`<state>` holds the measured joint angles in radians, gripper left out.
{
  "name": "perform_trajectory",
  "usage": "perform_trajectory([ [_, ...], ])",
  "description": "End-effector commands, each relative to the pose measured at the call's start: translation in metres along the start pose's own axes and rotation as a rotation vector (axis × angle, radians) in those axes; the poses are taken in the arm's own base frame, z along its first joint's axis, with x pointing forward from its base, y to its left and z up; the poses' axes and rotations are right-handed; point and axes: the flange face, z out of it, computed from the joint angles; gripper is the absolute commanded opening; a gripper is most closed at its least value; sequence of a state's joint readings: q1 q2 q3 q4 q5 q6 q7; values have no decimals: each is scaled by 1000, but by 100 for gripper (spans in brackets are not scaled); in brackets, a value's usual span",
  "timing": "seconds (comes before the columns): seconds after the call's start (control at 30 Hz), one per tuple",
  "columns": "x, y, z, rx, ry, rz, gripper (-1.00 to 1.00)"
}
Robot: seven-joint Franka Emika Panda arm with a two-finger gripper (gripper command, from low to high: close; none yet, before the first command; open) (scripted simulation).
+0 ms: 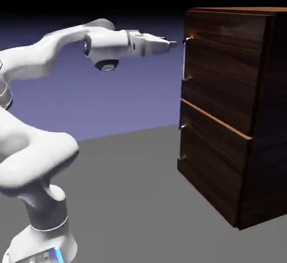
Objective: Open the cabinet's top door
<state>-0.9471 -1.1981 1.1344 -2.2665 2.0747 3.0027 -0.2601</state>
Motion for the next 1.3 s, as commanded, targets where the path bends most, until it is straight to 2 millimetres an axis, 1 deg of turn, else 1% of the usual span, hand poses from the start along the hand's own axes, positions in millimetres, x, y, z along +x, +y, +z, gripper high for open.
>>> perform_trajectory([
  [0.0, -10, 2, 5, 2, 0, -3, 0],
  [0.13, -50, 18, 26, 4, -5, -15, 0],
  [0.17, -55, 21, 29, 4, -6, -16, 0],
  [0.2, -55, 21, 29, 4, -6, -16, 0],
  [0.33, -56, 20, 72, 4, -5, -17, 0],
  [0.37, -56, 21, 79, 4, -6, -16, 0],
  [0.4, -56, 21, 79, 4, -6, -16, -100],
  [0.43, -56, 21, 79, 4, -6, -16, -100],
  [0.6, -42, 34, 40, 84, -88, -16, -100],
  [0.77, -23, 52, 1, 171, -176, -16, -100],
  [0.9, -5, 70, -31, 246, -252, -16, -100],
  [1.03, 18, 92, -62, 328, -335, -16, -100],
  [1.13, 35, 108, -80, 383, -391, -16, -100],
  [1.27, 56, 128, -99, 446, -455, -15, -100],
])
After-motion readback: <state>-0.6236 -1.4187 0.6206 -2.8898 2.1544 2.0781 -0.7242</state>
